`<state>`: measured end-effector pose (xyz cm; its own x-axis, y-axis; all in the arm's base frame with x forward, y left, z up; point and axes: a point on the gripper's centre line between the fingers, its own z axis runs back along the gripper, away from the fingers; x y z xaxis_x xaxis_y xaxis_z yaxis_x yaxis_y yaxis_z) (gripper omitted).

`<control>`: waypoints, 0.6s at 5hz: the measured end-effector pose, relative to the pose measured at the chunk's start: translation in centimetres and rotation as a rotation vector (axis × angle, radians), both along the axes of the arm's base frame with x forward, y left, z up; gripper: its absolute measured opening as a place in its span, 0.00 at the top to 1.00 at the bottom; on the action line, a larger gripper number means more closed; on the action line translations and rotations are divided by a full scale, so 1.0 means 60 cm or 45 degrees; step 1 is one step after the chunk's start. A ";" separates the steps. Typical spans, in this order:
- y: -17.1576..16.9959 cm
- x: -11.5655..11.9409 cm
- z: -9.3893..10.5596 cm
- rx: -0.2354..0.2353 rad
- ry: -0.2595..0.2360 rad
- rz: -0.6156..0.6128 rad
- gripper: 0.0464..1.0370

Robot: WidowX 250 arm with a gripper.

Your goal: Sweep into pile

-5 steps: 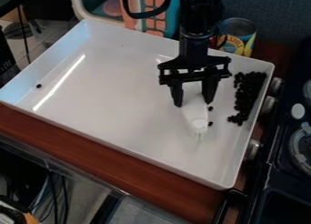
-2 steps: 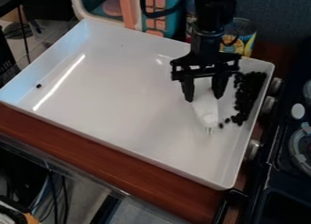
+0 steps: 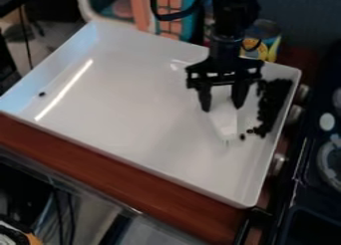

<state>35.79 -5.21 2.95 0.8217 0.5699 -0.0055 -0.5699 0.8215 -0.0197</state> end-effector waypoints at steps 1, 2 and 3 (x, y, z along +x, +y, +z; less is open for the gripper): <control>-0.005 0.009 0.003 -0.014 -0.015 0.027 0.33; -0.010 0.034 0.002 -0.028 -0.038 0.074 0.33; -0.020 0.055 0.001 -0.025 -0.061 0.094 0.33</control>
